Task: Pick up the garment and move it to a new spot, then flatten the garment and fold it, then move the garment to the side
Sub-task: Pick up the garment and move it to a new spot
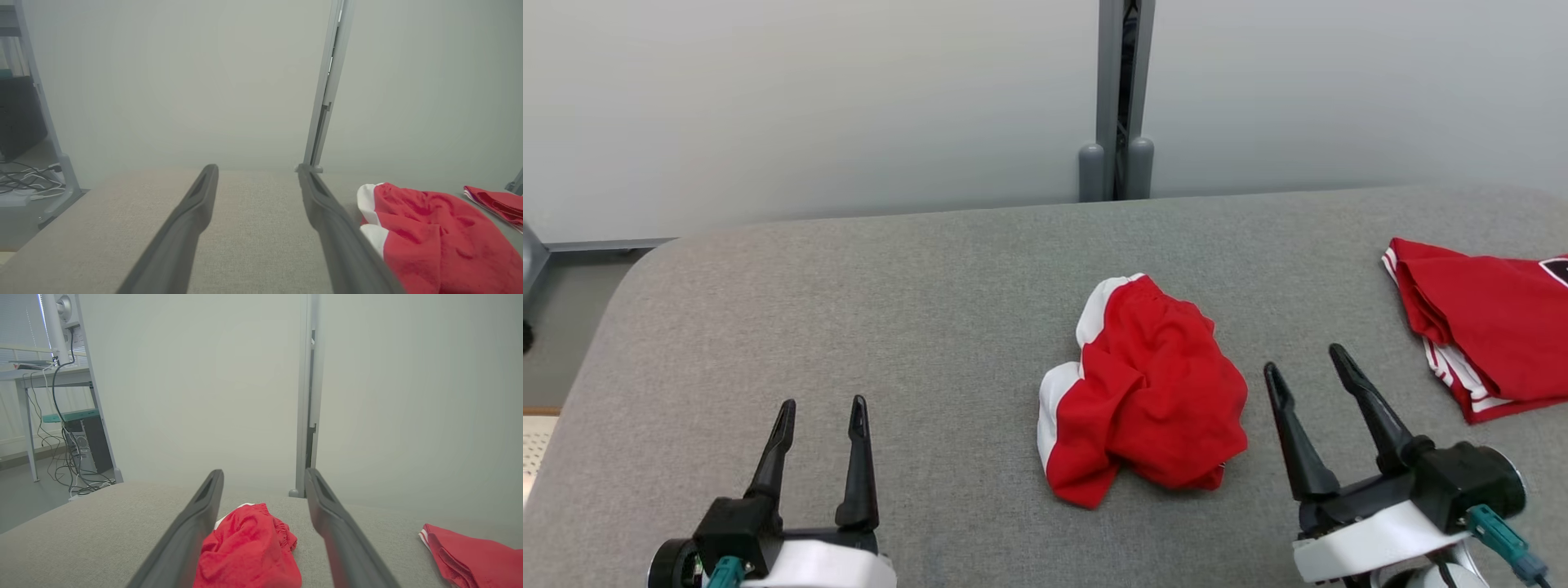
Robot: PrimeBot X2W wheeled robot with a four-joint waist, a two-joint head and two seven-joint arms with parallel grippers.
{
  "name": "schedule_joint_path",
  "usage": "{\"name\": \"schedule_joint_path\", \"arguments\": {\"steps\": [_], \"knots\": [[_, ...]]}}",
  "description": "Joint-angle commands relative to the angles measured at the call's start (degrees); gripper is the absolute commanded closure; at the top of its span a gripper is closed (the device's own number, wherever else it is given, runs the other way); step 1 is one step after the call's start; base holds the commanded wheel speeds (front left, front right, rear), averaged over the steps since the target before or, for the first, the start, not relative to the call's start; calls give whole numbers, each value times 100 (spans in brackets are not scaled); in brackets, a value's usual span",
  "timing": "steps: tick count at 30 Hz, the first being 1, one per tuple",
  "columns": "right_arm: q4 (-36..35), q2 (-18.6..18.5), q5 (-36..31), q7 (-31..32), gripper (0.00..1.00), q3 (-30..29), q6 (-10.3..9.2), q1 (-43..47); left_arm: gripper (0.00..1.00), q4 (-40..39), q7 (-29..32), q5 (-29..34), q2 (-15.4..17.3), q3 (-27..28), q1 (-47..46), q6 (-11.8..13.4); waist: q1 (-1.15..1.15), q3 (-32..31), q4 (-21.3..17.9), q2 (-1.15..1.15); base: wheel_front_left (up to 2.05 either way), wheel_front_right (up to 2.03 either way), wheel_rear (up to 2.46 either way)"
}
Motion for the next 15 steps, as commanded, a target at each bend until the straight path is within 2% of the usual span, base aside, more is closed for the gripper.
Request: {"name": "schedule_joint_path", "arguments": {"steps": [1, 4, 8, 15], "knots": [[-37, -20, 12, -1, 0, -83, -2, 129, 0, 19, -43, 134, 57, 48, 106, 2, 0, -59, 71, 0, 0, 0, 0], [-81, -11, -11, -1, 0, -230, -2, 267, 0, -48, -47, 350, 23, 144, 180, -8, 0, -112, 138, 0, 0, 0, 0], [-107, 12, -22, -2, 0, -393, -2, 493, 0, -152, -49, 597, -97, 376, 392, -141, 0, -189, 201, 0, 0, 0, 0], [-84, 74, 28, -2, 0, -413, -2, 793, 0, -95, -51, 1234, -263, 650, 634, -301, 0, -264, 212, 0, 0, 0, 0]]}}
